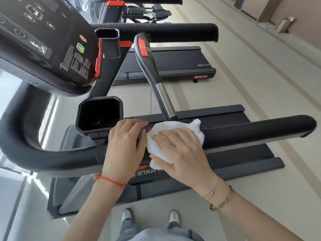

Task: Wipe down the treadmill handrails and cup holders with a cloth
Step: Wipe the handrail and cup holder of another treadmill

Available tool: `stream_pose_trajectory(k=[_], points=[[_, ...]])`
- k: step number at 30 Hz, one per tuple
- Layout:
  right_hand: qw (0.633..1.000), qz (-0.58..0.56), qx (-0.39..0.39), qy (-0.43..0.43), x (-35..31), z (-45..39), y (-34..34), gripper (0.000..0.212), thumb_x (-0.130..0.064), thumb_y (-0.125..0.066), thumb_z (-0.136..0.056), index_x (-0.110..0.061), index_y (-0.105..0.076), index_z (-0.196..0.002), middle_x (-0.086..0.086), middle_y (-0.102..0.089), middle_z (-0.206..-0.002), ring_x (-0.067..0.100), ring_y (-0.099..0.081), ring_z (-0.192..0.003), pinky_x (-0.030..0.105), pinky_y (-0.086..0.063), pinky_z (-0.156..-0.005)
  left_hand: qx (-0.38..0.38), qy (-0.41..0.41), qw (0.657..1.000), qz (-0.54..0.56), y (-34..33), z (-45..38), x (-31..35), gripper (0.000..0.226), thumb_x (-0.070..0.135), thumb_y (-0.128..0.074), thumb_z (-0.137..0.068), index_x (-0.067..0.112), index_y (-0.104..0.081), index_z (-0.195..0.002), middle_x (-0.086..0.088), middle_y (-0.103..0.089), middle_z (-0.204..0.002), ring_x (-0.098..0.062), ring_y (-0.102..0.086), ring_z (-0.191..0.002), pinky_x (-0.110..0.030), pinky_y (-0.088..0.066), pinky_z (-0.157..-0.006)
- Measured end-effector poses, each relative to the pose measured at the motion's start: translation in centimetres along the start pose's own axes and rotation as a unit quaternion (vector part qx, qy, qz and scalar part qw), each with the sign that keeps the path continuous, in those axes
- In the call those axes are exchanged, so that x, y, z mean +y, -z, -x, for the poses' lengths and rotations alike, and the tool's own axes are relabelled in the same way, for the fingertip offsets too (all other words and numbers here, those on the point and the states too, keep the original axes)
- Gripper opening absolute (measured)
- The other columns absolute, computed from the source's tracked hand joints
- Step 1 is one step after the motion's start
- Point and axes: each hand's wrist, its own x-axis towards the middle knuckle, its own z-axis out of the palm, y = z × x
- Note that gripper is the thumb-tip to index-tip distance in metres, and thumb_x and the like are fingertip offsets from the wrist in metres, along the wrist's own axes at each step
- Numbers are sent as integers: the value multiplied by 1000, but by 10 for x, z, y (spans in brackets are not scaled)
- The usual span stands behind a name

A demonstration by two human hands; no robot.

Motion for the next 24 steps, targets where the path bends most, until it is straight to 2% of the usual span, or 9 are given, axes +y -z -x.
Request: stream_pose_trajectory(k=[4,8,12,14,19,21,24], points=[[999,11,25,-24,58,20,22,30,-44,-56,-94,-20,-68,-108,-5,-68,-101,22,-60,-95,38,-43,-94,-9,4,1000,2,-22,-2,29,22,13,-54,-96,12,-69,-113,0,-69,-108,-24,-61,-101,-45,-45,-93],[993,50,47,-92,122,45,50,29,-39,-54,-95,-14,-67,-89,-2,-65,-82,24,-59,-81,38,-45,-82,-18,-2,1000,10,-44,-5,58,21,14,-55,-97,13,-70,-111,2,-70,-103,-21,-65,-91,-44,-50,-86],[986,89,57,-127,131,39,53,32,-38,-48,-95,-15,-60,-75,-2,-57,-68,24,-54,-68,36,-43,-74,-14,-7,1000,0,-61,-6,82,20,16,-55,-96,15,-71,-109,4,-71,-101,-20,-65,-87,-37,-51,-81],[992,70,44,-94,122,34,46,34,-40,-46,-96,-16,-62,-78,-3,-59,-70,23,-55,-69,37,-44,-74,-13,-8,1000,-1,-69,-9,89,21,15,-54,-97,14,-71,-109,3,-72,-101,-21,-66,-85,-38,-52,-81],[999,-4,39,23,142,45,47,33,-44,-56,-94,-15,-69,-98,-4,-69,-93,22,-62,-85,40,-48,-85,-20,-9,1000,-2,-85,-15,109,22,14,-53,-97,13,-72,-108,1,-71,-99,-22,-65,-83,-40,-52,-77],[999,1,46,25,159,53,54,32,-45,-57,-94,-15,-69,-98,-4,-69,-93,22,-62,-85,41,-48,-86,-26,-7,1000,-3,-92,-18,119,23,16,-53,-98,14,-71,-110,1,-71,-101,-23,-65,-85,-40,-51,-79],[997,25,64,-30,194,65,67,32,-44,-56,-94,-14,-70,-93,-4,-69,-88,24,-63,-83,42,-47,-88,-31,-12,999,2,-102,-23,133,24,17,-52,-98,14,-71,-113,1,-71,-104,-22,-66,-87,-40,-52,-81]])
